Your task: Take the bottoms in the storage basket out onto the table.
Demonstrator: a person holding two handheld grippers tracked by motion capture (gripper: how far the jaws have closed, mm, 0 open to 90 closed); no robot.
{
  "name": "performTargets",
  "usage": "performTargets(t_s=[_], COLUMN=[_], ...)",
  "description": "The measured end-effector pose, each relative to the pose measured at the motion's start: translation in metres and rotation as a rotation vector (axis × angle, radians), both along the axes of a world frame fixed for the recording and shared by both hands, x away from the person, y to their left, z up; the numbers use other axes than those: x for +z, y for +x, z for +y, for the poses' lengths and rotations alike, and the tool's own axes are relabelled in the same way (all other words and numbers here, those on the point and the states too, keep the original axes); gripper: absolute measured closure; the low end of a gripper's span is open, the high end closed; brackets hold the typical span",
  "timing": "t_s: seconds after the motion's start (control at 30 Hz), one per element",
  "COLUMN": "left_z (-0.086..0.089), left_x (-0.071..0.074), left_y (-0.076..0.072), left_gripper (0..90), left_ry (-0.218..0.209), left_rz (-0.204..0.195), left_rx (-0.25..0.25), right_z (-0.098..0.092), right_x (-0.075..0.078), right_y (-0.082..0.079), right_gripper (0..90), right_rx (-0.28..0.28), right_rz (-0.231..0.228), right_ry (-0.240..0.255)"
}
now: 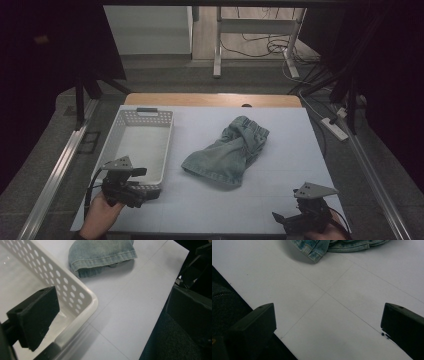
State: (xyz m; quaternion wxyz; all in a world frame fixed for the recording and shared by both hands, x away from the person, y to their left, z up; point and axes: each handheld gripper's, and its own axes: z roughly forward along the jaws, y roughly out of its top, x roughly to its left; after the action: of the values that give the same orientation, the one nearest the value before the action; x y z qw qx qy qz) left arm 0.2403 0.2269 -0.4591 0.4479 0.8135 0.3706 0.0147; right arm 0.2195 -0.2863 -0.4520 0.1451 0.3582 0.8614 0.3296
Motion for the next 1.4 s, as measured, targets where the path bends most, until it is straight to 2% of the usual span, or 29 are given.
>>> performTargets(t_s=[0.6,1.0,1.4], left_z=[0.03,0.051,0.064], left_x=[-0.008,-0.013,-0.017], left_y=[-0.02,-0.036,-0.05], left_gripper=[0.0,0.0,0.0], left_ry=[-0.041,-0.038,-0.028], left_rz=[0.027,0.029,0.037], left_rx=[0.065,0.124,0.156], right_z=[0.0,-0.001,-0.001], right_x=[0.0,0.0,0.001], right_y=[0.0,0.0,0.0], right_gripper=[0.2,0.2,0.2], right_rx=[-0.005,-0.012,-0.016], right_rz=[0.003,-0.001,-0.004], right_ry=[0.002,0.005,0.005])
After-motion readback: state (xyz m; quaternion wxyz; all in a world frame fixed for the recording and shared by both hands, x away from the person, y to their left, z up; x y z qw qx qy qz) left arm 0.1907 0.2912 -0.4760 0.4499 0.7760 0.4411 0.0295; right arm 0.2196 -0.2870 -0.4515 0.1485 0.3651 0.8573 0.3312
